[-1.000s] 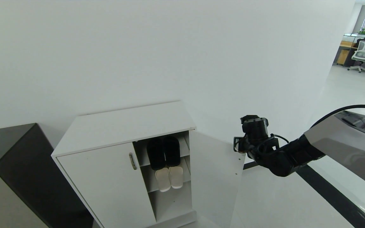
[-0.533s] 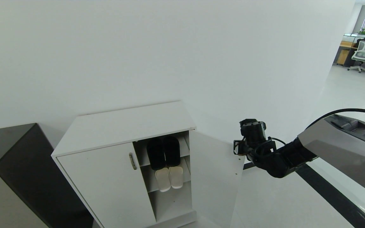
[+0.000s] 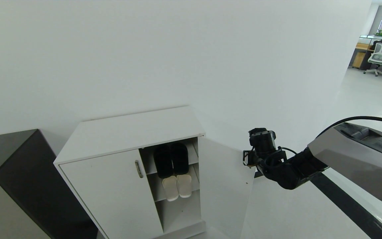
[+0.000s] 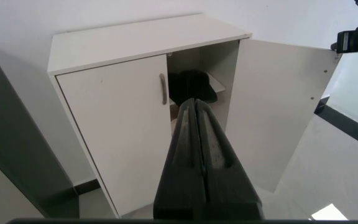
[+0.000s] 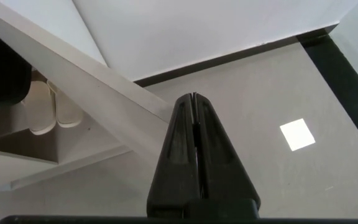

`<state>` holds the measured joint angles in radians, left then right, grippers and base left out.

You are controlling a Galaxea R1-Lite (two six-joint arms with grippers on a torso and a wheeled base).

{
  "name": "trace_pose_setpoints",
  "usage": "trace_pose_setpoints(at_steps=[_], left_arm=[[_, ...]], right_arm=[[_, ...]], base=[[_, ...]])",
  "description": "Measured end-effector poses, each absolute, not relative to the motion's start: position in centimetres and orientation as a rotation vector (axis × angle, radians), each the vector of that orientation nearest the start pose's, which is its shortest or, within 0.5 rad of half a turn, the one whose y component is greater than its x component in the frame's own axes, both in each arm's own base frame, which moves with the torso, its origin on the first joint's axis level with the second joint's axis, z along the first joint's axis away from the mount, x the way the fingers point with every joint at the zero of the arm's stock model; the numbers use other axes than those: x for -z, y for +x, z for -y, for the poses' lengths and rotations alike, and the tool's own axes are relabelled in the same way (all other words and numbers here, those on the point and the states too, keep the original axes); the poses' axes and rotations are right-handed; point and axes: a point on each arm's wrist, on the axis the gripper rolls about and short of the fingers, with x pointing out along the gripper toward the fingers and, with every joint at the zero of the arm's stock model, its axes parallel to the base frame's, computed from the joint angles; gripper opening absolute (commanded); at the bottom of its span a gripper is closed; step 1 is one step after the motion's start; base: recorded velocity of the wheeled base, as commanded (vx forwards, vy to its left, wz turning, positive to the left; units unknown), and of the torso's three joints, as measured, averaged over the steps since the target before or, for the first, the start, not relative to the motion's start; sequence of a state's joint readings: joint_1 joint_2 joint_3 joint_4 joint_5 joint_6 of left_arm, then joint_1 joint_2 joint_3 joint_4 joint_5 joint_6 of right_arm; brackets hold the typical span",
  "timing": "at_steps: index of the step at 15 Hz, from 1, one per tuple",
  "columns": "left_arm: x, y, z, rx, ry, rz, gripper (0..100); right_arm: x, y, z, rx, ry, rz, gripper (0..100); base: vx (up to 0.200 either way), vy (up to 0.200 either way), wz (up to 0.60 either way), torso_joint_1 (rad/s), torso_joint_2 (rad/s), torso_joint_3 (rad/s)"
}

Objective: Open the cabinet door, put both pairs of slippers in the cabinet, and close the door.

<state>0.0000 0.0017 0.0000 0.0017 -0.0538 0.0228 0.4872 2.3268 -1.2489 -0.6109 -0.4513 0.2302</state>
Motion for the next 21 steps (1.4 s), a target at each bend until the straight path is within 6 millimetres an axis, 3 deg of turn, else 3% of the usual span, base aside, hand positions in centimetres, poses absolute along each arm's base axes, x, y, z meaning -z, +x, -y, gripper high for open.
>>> trace_pose_setpoints(at_steps=[4,9,13,21], left_arm=[[-7.5,-2.3,0.1,0.054,0.023,-0.003,0],[-7.5,-2.3,0.1,0.054,0.022,-0.003,0],[-7.5,-2.3,0.1,0.053,0.021,-0.003,0],[-7.5,-2.3,0.1,0.054,0.021,-0.003,0]], right_arm=[[-5.3,38.4,-21.1,-0.010,-0.005,-0.432,0],[-6.3,34.1,-24.6,-0.128,-0.021,-0.424,0],[-7.3,31.2,-26.0,-0.236,-0.015,-0.412,0],[-7.0,28.9,-24.5,-0.376,-0.117,-0.335,0]], base=[[0.000,0.000,0.00,0.000,0.00,0.000],[0.000,0.000,0.00,0.000,0.00,0.000],[0.000,0.000,0.00,0.000,0.00,0.000],[0.000,0.000,0.00,0.000,0.00,0.000]])
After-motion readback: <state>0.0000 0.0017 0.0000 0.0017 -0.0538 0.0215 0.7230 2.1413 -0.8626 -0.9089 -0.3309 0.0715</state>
